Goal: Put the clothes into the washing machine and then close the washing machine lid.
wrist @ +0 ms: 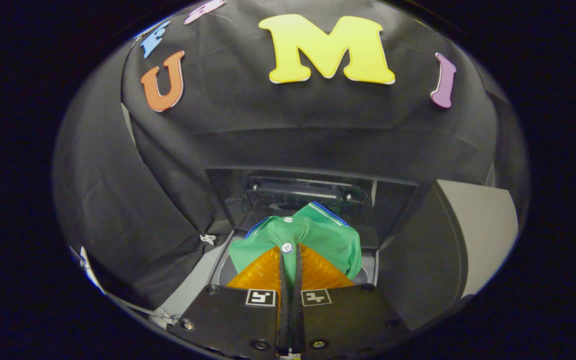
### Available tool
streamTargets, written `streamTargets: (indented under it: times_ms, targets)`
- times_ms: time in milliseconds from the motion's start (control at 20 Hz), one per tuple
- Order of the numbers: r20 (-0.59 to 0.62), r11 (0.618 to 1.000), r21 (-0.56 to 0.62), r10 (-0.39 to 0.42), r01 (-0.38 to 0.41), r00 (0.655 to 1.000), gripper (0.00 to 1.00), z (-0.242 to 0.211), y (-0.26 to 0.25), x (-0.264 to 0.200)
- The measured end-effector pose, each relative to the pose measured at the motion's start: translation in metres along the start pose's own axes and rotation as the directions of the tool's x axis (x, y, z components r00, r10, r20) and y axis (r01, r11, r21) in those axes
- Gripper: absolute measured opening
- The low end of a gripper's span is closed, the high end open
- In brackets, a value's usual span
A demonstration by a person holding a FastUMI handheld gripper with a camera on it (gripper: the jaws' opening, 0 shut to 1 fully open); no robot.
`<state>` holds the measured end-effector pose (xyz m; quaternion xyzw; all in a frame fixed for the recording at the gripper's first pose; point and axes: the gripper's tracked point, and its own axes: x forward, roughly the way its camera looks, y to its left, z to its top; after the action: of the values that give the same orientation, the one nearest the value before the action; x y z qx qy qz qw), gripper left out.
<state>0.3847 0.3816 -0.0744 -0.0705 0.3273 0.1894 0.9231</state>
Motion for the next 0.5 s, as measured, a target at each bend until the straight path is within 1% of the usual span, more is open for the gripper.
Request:
streamTargets:
  times_ms: [300, 500]
  targets:
    - [-0.087, 0.998, 0.035, -0.044, 0.047, 0.995, 0.06, -0.048, -0.007, 0.046]
    - [-0.155, 0.993, 0.085, -0.066, 0.08, 0.986, 0.06, -0.078, -0.013, 0.072]
